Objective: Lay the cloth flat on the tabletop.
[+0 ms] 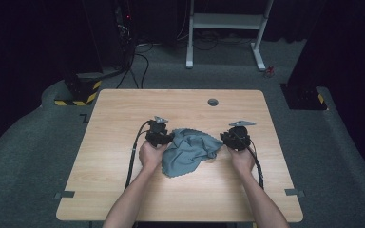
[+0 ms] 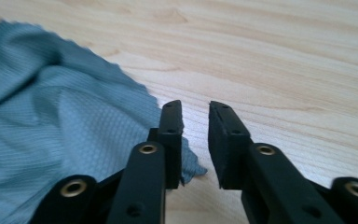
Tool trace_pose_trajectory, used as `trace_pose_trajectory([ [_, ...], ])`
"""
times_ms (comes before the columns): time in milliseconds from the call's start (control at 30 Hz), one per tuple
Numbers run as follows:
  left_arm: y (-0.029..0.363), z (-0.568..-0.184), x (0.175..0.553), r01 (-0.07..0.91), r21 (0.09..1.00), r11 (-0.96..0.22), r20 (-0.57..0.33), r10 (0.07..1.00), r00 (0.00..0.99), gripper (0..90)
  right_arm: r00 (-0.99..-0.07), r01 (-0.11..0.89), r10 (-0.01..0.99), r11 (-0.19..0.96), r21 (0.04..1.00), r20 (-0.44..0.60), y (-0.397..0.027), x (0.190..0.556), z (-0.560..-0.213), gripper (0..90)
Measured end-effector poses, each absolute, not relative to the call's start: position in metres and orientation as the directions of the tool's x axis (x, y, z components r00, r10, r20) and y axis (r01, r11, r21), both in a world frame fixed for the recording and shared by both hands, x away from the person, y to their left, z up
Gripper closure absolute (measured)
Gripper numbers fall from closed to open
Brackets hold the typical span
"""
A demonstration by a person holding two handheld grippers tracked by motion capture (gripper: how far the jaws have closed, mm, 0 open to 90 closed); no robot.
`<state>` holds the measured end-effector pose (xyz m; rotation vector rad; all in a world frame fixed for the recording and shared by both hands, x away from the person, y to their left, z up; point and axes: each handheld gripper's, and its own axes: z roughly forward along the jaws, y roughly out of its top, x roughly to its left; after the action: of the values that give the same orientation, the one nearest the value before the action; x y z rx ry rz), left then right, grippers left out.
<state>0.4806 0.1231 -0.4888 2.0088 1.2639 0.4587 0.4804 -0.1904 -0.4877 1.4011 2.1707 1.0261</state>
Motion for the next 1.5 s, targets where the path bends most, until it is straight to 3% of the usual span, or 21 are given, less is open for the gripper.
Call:
trace_pose_trajectory([
  [167,0.118,-0.481,0.448,0.583,0.745,-0.326,-0.054,0.841,0.539,52.4,-0.548,0.564,0.830,0.276,0.778,0.103,-0.192,0.448,-0.475,71.0],
  [400,0.111,-0.508,0.412,0.579,0.706,-0.408,-0.038,0.795,0.606,48.1,-0.665,0.477,0.747,0.425,0.769,0.000,-0.175,0.401,-0.489,64.7],
  [567,0.115,-0.518,0.400,0.578,0.717,-0.390,-0.044,0.802,0.596,46.4,-0.655,0.494,0.754,0.475,0.728,-0.048,-0.158,0.408,-0.505,63.1],
  [667,0.117,-0.519,0.395,0.552,0.721,-0.418,0.009,0.803,0.596,44.9,-0.646,0.504,0.763,0.457,0.733,-0.032,-0.157,0.418,-0.503,87.1],
  [733,0.118,-0.522,0.392,0.537,0.740,-0.406,0.012,0.805,0.593,44.0,-0.641,0.513,0.768,0.432,0.742,-0.004,-0.160,0.424,-0.497,88.2],
  [1033,0.119,-0.526,0.389,0.522,0.759,-0.388,0.013,0.812,0.584,40.4,-0.569,0.583,0.821,0.360,0.729,0.049,-0.165,0.462,-0.478,87.6],
  [1167,0.120,-0.526,0.389,0.523,0.759,-0.388,0.012,0.812,0.584,40.0,-0.529,0.649,0.846,0.350,0.676,0.070,-0.162,0.474,-0.494,78.2],
  [1367,0.120,-0.526,0.389,0.524,0.759,-0.388,0.010,0.811,0.585,38.9,-0.556,0.596,0.826,0.323,0.735,0.087,-0.179,0.444,-0.486,75.2],
  [1500,0.120,-0.526,0.389,0.524,0.758,-0.387,0.010,0.811,0.585,38.9,-0.608,0.568,0.792,0.395,0.722,0.044,-0.173,0.426,-0.492,73.7],
])
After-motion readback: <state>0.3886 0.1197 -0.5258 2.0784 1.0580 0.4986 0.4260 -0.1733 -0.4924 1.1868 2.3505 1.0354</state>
